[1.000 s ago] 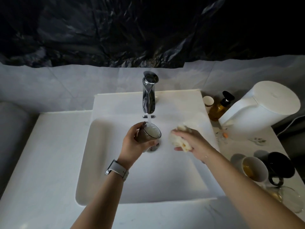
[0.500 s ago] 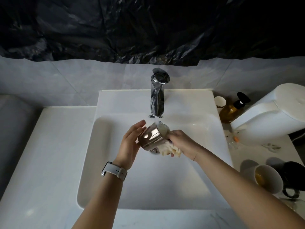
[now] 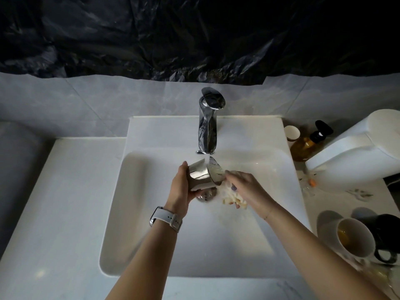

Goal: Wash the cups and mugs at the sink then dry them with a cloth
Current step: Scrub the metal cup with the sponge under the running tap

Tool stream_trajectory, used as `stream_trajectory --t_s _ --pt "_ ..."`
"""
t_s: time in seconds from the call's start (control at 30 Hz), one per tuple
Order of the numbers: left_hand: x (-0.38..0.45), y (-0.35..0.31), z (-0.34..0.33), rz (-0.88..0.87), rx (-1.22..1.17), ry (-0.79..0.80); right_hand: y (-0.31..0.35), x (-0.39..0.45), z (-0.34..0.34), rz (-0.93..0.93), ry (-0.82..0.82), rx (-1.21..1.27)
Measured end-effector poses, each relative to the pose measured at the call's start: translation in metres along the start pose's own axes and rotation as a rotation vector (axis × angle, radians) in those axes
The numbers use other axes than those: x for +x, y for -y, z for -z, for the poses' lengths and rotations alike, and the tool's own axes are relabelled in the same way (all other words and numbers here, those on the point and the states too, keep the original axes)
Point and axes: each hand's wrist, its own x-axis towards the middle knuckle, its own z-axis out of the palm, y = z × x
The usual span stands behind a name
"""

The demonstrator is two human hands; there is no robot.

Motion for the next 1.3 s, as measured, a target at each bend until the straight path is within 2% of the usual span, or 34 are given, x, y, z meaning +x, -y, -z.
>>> stream_trajectory --t_s 0.07,0.17,0.3,0.6,0.7,0.77,0.8,0.93,1.0,1.07,1.17,1.3 --pt "0.003 -0.002 0.001 -0.046 0.076 -0.028 -0.012 -0.004 0.012 -0.053 -0.059 0.159" --pt "0.005 -0.008 0.003 -0.153 0.217 -0.068 -0.030 -0.012 0.027 -0.155 -0.056 0.408" --pt "0.004 -0.018 0.007 -0.351 0.479 -0.147 -0.047 -0.019 0.033 -0.246 -0.054 0.595" --pt "-0.008 -0.025 0.016 -0.614 0.949 -0.322 -0.057 -0.025 0.031 -0.189 -0.034 0.946" --pt "-0.016 -0.025 0.011 -0.667 1.042 -0.343 -0.060 -0.027 0.033 -0.184 -0.061 0.908" --pt "-0.014 -0.024 0.012 -0.594 0.954 -0.304 -0.060 -0.028 0.032 -0.192 -0.077 0.856" --pt "-0.013 -0.023 0.012 -0.497 0.810 -0.263 -0.059 -0.028 0.032 -0.194 -0.078 0.841" --pt "-0.015 -0.015 0.004 0.037 -0.029 -0.032 -0.048 -0.025 0.029 -0.180 -0.022 0.796" --pt "-0.012 -0.006 0.001 0.168 -0.241 0.060 -0.040 -0.021 0.024 -0.179 0.003 0.773" --pt "-0.007 0.004 -0.001 0.208 -0.292 0.130 -0.030 -0.016 0.020 -0.192 0.006 0.800" --pt "0.002 0.011 -0.004 0.221 -0.350 0.148 -0.014 -0.008 0.017 -0.195 0.012 0.922" --pt "0.009 0.010 -0.005 0.213 -0.364 0.169 -0.003 -0.005 0.015 -0.099 -0.049 0.780"
